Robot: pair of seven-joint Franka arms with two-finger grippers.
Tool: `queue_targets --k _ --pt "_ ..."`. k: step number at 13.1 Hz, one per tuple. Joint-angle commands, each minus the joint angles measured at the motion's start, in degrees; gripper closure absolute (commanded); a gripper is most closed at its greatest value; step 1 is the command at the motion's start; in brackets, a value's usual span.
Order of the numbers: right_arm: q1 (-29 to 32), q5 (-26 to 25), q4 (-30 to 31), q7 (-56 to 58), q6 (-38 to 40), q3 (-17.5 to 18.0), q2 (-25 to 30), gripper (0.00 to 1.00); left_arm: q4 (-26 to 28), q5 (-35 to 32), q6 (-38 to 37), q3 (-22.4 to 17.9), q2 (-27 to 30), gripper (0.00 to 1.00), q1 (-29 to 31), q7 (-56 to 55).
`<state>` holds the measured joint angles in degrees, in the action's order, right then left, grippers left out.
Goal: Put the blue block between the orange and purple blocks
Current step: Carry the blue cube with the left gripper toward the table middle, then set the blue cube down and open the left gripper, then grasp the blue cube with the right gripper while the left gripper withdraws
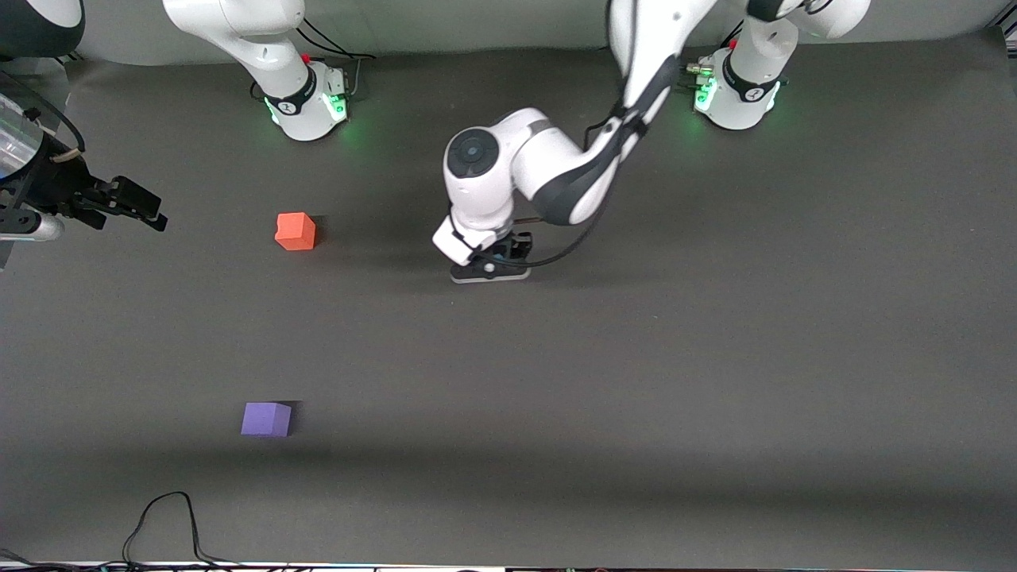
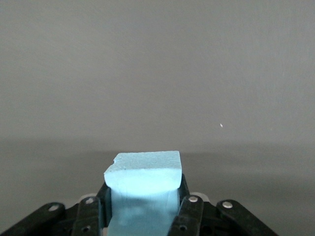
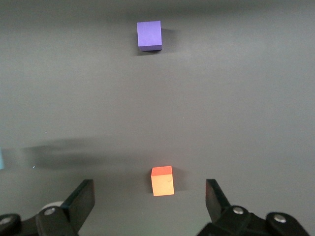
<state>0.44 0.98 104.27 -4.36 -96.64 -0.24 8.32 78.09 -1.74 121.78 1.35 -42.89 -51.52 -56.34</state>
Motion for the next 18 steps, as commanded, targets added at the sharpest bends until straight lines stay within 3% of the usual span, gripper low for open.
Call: queue_targets --k 1,4,5,6,8,10,12,14,18 --pt "0.35 -0.54 0.5 1.11 -1.0 0.24 -0.14 0.0 -3.47 -1.33 3.01 -1.17 -6.05 0.49 -1.73 -1.49" --pt "0.18 -0.54 0.41 1.03 -1.09 0.33 -0.58 0.0 -3.38 -2.04 4.17 -1.17 -7.21 0.45 -2.09 -1.4" --pt "0.09 -0.54 0.32 0.5 -1.09 0.42 -0.85 0.0 -3.47 -2.04 4.08 -1.17 -7.21 0.19 -2.0 -1.23" --pt "0.0 -0.45 0.32 0.32 -1.35 0.86 -1.11 0.0 -3.39 -2.13 4.0 -1.26 -7.03 0.0 -2.0 -0.96" --pt "-2.53 -0.45 0.23 0.15 -2.49 0.95 -2.34 0.0 -3.47 -2.21 1.46 -1.61 -4.33 0.0 -0.95 -0.52" --pt "-4.73 0.68 -0.03 -0.55 -4.68 1.3 -4.0 0.0 -3.47 -1.16 -4.67 -0.83 1.46 0.0 4.56 2.36" --pt "-5.18 4.1 -0.38 -4.93 -7.06 5.14 -5.85 0.0 -3.04 4.08 -9.25 -0.12 7.97 0.0 10.89 8.93" --pt "-5.18 4.29 -3.0 -6.18 -8.12 10.15 -10.49 0.0 -2.95 8.93 -16.53 -0.2 12.98 0.0 19.4 18.16" --pt "-5.27 1.5 -4.25 -20.11 -18.55 25.6 -20.07 0.0 -2.51 10.53 -28.05 -0.2 18.44 0.0 35.75 37.57"
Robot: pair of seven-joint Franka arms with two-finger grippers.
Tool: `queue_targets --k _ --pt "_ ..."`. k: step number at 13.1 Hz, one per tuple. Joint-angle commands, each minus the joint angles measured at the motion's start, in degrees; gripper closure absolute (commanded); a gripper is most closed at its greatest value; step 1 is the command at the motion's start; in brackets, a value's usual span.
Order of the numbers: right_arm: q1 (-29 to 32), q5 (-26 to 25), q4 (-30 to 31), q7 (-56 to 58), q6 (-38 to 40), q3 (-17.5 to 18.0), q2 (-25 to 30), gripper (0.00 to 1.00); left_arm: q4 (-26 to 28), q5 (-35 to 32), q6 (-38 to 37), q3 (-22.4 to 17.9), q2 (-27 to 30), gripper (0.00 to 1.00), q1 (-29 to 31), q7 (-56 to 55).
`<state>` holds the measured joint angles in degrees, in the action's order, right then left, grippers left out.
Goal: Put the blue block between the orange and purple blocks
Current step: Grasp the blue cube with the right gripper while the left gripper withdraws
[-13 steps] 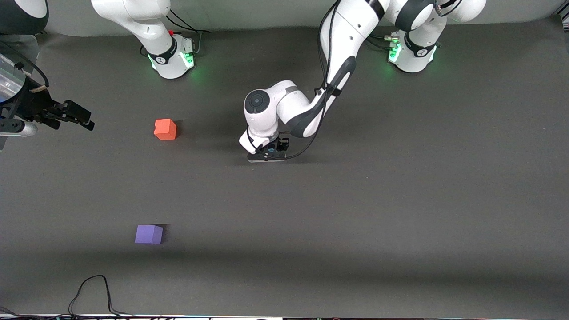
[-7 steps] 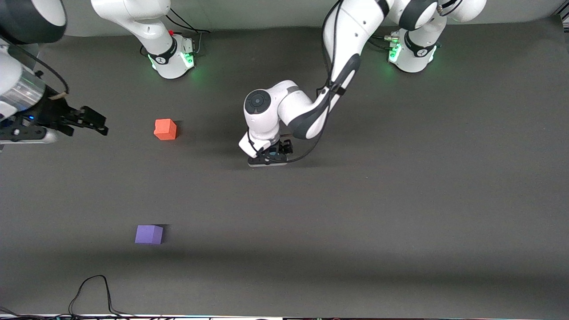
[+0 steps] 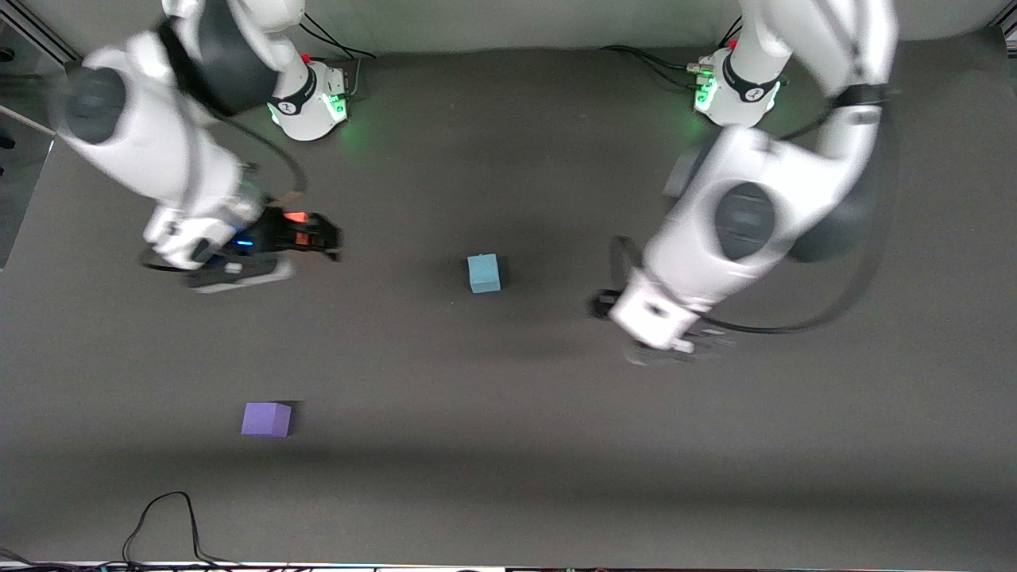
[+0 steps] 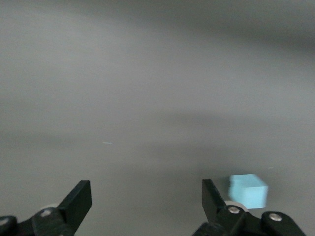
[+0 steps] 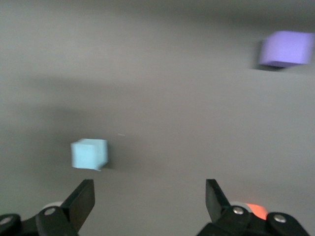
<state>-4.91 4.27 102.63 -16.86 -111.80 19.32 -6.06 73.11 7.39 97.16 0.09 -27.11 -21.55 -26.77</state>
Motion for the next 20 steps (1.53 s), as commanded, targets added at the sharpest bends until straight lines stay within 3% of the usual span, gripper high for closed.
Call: queue_targets --k 1,3,4,9,13,15,16,19,20 --pt "0.08 -6.42 -2.61 -11.14 -5.43 9.21 -8.76 0.0 2.56 1.05 -5.99 0.71 4.24 0.0 8.95 12.48" --pt "-0.18 -13.38 -2.61 -20.27 -9.03 15.1 -15.0 0.0 4.31 -0.61 -8.73 0.53 8.8 0.0 14.93 20.4" --pt "-1.49 -17.06 -2.26 -24.4 -10.88 16.17 -17.73 0.0 5.72 -1.84 -9.35 0.44 11.35 0.0 16.78 22.27" --pt "-5.55 -30.87 1.51 -39.0 -20.1 16.27 -26.71 0.0 12.75 -5.98 -8.66 0.26 21.21 0.0 20.76 25.27" --pt "-5.99 -42.04 5.03 -49.99 -25.92 16.27 -31.98 0.0 12.59 -7.92 -9.36 0.61 22.28 0.0 20.14 25.27" --pt "-6.87 -45.13 6.09 -54.13 -27.42 16.27 -33.75 0.0 12.23 -7.92 -9.45 0.88 22.28 0.0 19.97 25.27" --pt "-6.78 -45.31 6.35 -54.41 -27.51 16.27 -33.75 0.06 12.23 -7.83 -9.36 0.88 22.36 0.0 20.05 25.36" --pt "-6.43 -45.31 6.44 -53.54 -27.07 16.36 -32.88 0.65 13.02 -7.92 -8.4 0.53 23.24 0.0 19.88 25.36" --pt "-6.08 -45.23 6.18 -53.36 -26.72 16.36 -32.35 0.7 13.63 -7.92 -8.13 0.53 23.85 0.0 19.88 25.36"
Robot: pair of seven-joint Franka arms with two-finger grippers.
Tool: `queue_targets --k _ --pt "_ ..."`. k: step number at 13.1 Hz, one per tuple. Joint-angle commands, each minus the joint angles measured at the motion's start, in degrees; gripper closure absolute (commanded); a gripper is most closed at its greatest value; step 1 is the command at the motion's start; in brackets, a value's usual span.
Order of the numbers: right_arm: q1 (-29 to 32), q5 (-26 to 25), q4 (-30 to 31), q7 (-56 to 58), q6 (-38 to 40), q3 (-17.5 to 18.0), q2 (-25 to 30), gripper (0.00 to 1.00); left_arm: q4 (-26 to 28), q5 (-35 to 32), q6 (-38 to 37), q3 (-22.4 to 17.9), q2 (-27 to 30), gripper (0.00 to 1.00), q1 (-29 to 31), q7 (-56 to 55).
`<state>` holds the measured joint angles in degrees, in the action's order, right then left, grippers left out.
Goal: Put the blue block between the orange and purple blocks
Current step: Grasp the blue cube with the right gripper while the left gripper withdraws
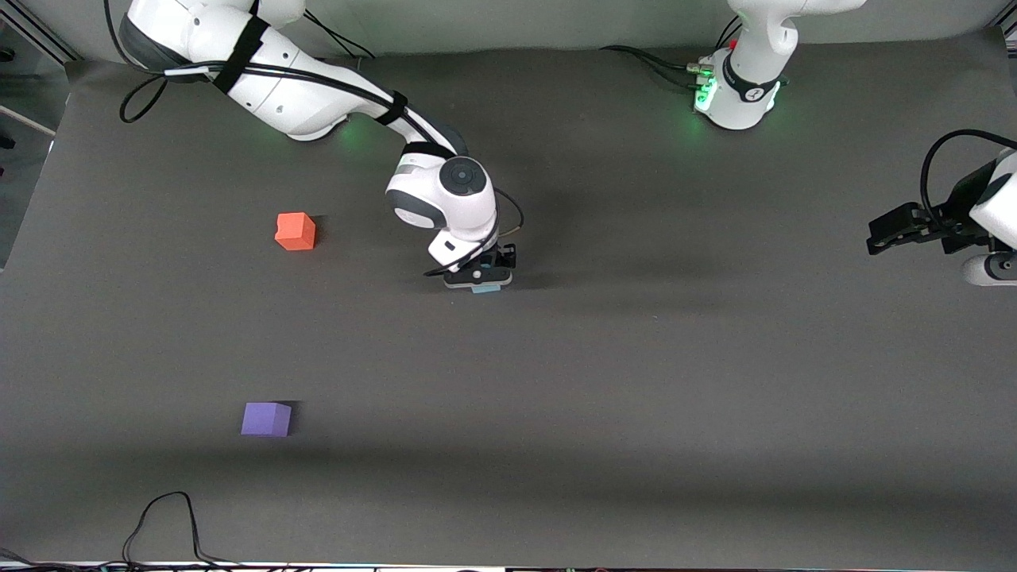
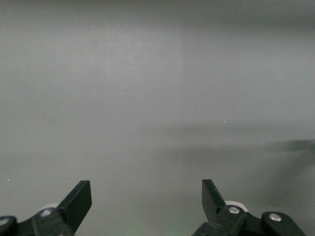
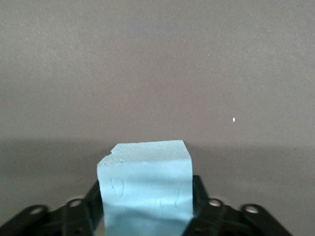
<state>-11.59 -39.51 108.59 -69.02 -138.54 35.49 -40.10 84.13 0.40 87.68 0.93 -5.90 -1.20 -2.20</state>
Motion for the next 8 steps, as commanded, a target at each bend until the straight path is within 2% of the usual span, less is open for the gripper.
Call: queue_targets --k 1,2,3,4,5,6,7,8 --pt "1.56 -0.93 0.21 -0.94 1.51 0.45 2.91 0.71 3.14 -0.93 1.62 -0.32 3.0 0.0 -0.47 0.8" --pt "3.13 -0.66 0.21 -0.33 3.7 1.59 4.23 0.71 3.84 -0.93 1.97 -0.32 3.43 0.0 -0.56 0.8" --pt "5.76 1.69 0.21 1.94 5.98 3.17 5.99 0.71 4.98 -0.93 2.84 -0.32 4.05 0.0 -0.73 0.8" --pt "7.52 8.59 0.21 7.97 7.75 3.7 9.48 0.71 6.47 -0.93 3.72 -0.32 5.01 0.0 -0.82 0.8" --pt "8.41 17.53 0.21 17.42 10.03 1.97 14.22 0.71 6.66 -0.93 3.55 -0.32 4.93 0.0 -0.82 0.8" --pt "8.16 26.67 0.3 26.83 12.57 -3.44 19.31 0.71 6.4 -0.93 3.2 -0.32 4.67 0.0 -0.73 0.8" --pt "7.64 33.72 0.65 35.1 14.42 -8.11 23.8 0.7 6.31 -0.93 3.2 -0.32 4.67 0.0 -0.65 0.8" --pt "7.63 37.88 1.52 41.45 16.97 -13.03 26.89 0.7 6.31 -0.93 3.2 -0.32 4.67 0.0 -0.65 0.8"
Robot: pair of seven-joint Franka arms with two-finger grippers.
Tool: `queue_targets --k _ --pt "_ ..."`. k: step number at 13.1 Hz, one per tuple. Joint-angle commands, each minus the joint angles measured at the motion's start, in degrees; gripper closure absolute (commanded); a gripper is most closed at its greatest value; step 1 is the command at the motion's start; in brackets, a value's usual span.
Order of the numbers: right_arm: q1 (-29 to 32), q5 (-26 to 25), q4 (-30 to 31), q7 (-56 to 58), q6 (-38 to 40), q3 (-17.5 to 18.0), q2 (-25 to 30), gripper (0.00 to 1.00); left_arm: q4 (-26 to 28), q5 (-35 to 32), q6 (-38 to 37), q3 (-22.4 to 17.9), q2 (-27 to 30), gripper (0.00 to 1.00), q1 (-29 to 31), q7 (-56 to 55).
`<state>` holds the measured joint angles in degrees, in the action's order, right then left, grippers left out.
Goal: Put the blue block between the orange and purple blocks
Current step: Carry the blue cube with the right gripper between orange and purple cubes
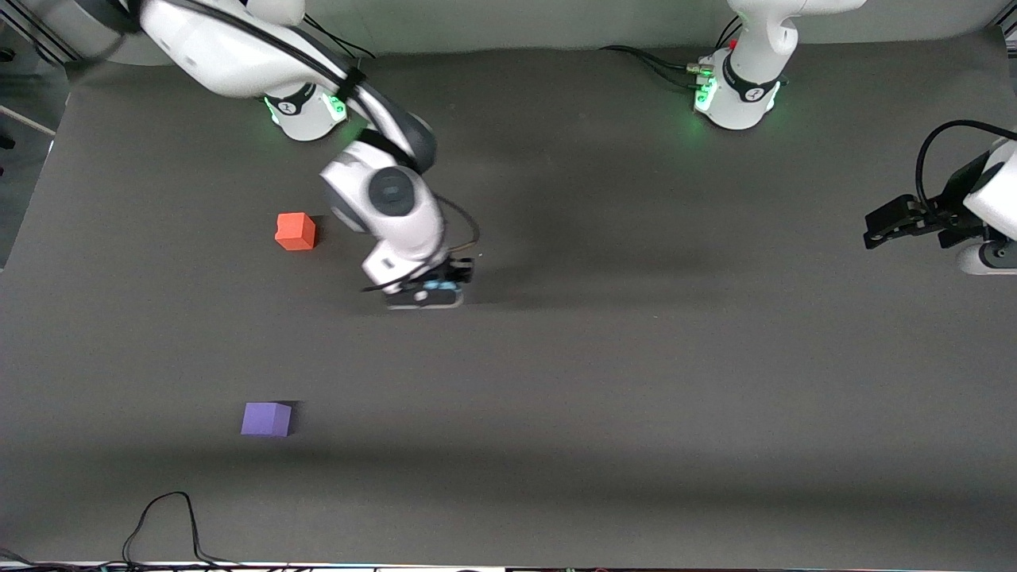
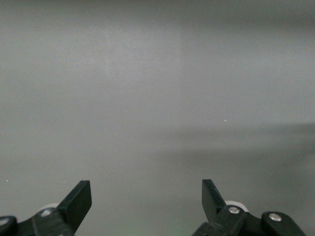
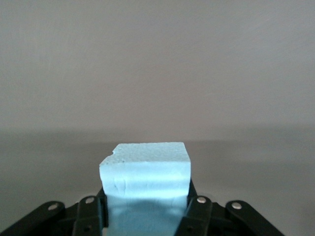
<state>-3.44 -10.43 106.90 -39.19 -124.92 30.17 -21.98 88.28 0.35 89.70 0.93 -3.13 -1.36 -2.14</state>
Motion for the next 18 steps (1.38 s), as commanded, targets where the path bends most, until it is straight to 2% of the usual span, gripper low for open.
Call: queue_targets --k 1,4,6,9,18 --pt "-0.51 9.37 4.01 15.59 4.84 -12.54 10.89 0.7 2.16 -0.79 1.18 -0.32 1.9 0.0 -0.49 0.73" --pt "-0.51 9.99 7.61 28.16 4.78 -25.21 11.7 0.7 2.16 -0.88 1.18 -0.23 1.9 0.0 -0.58 0.73" --pt "-0.51 10.26 12.43 32.24 -0.99 -29.01 11.0 0.7 2.25 -0.88 1.0 -0.23 1.81 0.0 -0.58 0.73" --pt "-0.43 10.17 19.22 32.51 -13.04 -29.73 7.76 0.69 2.51 -0.97 1.0 -0.32 1.73 0.0 -0.58 1.08" --pt "-0.6 9.91 19.75 32.6 -20.8 -30.61 0.01 0.63 2.51 -1.14 0.83 -0.23 1.46 0.0 -0.31 0.91"
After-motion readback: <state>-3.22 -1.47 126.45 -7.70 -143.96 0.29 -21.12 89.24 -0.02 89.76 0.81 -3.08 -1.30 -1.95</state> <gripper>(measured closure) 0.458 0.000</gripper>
